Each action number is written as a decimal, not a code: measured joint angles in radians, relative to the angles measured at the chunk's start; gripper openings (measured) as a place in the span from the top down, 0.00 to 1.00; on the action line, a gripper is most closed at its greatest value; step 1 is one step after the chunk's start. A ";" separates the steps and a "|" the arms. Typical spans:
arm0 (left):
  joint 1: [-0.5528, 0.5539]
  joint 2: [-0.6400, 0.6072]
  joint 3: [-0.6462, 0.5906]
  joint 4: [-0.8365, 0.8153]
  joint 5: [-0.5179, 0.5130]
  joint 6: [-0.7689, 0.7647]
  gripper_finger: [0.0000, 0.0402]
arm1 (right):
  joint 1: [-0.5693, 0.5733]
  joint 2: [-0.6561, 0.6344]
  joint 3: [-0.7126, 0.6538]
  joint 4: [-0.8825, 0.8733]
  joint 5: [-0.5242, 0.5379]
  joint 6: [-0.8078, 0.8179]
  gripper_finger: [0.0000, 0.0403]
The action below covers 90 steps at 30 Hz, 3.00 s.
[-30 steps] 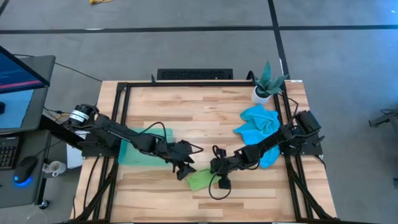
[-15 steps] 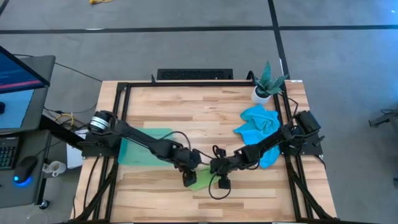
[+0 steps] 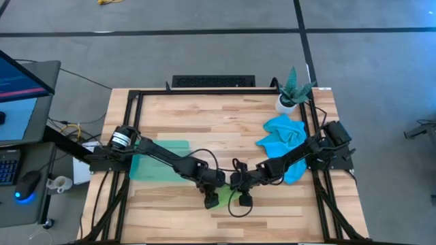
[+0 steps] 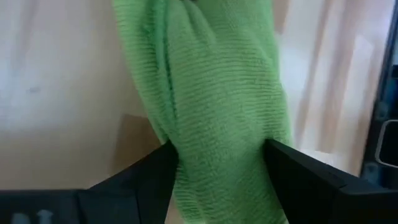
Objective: Roll microfiber towels into tight, uniform cylinder then place into a basket
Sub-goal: Put the green towel into the green bin
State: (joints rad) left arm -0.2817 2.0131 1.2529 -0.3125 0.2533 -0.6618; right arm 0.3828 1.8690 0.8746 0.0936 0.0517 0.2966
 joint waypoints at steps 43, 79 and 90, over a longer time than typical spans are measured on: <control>0.032 0.046 -0.003 -0.050 0.096 0.126 0.93 | -0.007 -0.225 0.035 -0.271 0.017 0.019 0.66; 0.028 0.042 -0.001 -0.100 0.069 0.231 0.92 | 0.059 -0.146 0.003 -0.075 0.258 0.076 0.41; 0.027 0.041 -0.001 -0.100 0.064 0.239 0.92 | 0.047 -0.012 0.005 0.059 0.188 -0.015 0.42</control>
State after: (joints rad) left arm -0.2543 2.0544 1.2518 -0.4122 0.3172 -0.4232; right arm 0.4294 1.8571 0.8796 0.1524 0.2400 0.2814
